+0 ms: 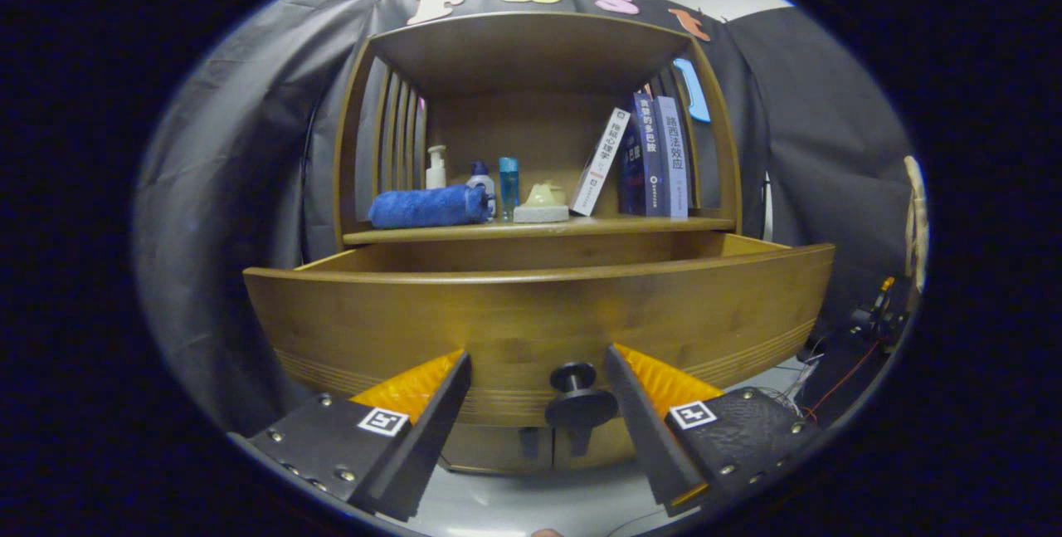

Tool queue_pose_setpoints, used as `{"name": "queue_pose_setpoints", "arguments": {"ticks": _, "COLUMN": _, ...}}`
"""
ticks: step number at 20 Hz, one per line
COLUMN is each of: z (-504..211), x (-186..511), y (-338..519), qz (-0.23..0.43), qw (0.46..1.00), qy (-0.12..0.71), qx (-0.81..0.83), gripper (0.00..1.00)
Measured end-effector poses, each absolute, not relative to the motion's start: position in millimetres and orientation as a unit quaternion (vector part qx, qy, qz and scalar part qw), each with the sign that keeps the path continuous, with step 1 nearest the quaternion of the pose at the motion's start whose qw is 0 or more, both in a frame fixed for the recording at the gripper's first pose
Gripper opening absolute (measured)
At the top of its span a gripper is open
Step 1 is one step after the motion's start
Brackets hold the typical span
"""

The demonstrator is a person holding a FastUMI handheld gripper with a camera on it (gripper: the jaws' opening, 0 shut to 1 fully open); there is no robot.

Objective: Pull open the drawer, take out the items inside it, and place them on the countertop above the cabinet.

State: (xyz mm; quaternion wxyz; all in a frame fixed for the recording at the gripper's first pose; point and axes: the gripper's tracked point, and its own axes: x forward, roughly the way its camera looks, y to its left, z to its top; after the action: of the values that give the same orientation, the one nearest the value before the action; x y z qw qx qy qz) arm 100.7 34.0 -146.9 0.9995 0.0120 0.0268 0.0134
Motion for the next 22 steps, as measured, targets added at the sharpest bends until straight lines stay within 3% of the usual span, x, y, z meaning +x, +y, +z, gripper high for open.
{"name": "queue_pose_setpoints", "arguments": {"ticks": 14, "z": -144, "x": 220, "y": 47, "qz": 0.022, "qw": 0.997, "qy": 0.067, "qx": 0.029, "gripper": 0.99}}
{"name": "queue_pose_setpoints", "arguments": {"ticks": 22, "z": -142, "x": 241, "y": 50, "qz": 0.025, "qw": 0.994, "qy": 0.101, "qx": 0.025, "gripper": 0.99}}
